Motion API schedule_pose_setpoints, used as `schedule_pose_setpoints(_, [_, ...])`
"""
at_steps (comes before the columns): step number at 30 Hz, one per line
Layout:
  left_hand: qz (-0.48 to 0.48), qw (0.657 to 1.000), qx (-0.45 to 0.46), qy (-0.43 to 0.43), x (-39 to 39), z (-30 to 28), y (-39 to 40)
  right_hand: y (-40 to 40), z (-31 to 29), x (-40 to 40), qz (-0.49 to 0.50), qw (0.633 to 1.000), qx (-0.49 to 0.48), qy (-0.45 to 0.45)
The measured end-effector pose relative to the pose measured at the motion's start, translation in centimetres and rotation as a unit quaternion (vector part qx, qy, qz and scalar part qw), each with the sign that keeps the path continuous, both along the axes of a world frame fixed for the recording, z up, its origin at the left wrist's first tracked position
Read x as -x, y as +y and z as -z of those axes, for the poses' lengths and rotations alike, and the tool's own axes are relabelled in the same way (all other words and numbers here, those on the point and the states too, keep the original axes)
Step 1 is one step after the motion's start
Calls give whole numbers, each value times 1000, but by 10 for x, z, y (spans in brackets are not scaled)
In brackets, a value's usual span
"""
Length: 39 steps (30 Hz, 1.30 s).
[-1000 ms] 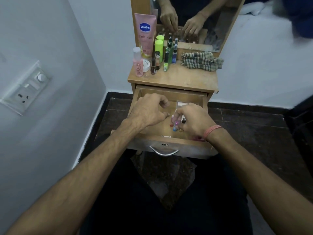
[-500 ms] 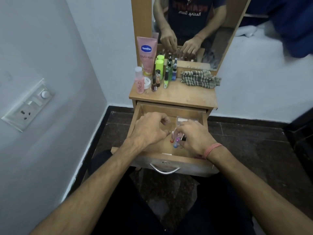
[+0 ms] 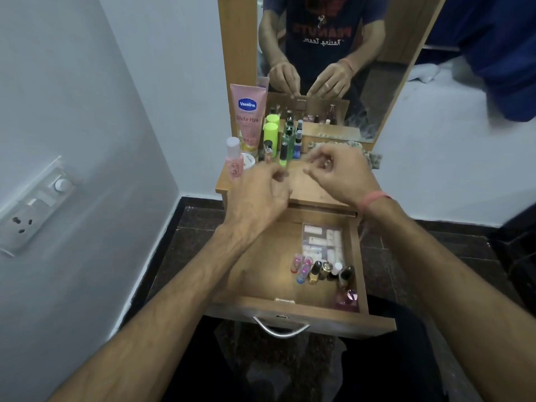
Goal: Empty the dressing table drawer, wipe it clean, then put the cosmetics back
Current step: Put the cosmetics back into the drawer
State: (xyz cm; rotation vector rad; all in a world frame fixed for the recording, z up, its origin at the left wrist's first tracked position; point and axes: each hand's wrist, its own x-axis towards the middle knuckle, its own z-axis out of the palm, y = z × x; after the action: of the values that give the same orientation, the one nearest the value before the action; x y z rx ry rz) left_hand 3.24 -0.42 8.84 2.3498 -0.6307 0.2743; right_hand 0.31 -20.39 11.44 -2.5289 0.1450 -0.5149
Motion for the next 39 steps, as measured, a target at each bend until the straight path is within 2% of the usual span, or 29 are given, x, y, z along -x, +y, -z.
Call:
schedule_pose_setpoints(5, [-39, 994, -40, -96, -49, -29, -29, 1, -2, -64, 58, 997, 1, -40])
schedule_pose_setpoints(11, [-56, 985, -142, -74, -88, -25, -51, 2, 11, -102, 95, 992, 77, 2])
schedule_pose_setpoints(16, [-49, 987, -135, -68, -98, -19, -56, -6, 16, -107, 100, 992, 76, -32])
schedule_pose_setpoints(20, [-40, 990, -119, -61, -95, -18, -60, -16, 18, -107, 113, 993, 32, -32])
schedule_pose_setpoints(28, [40, 999, -22, -13, -57, -30, -38, -26, 12, -31, 71, 994, -34, -82])
schedule_pose_setpoints(35, [155, 982, -64, 85, 21, -14, 15, 6, 10, 101, -5, 996, -94, 10])
schedule_pose_setpoints(39, [133, 977, -118, 114, 54, 12, 33, 22, 33, 142, -41, 995, -73, 52])
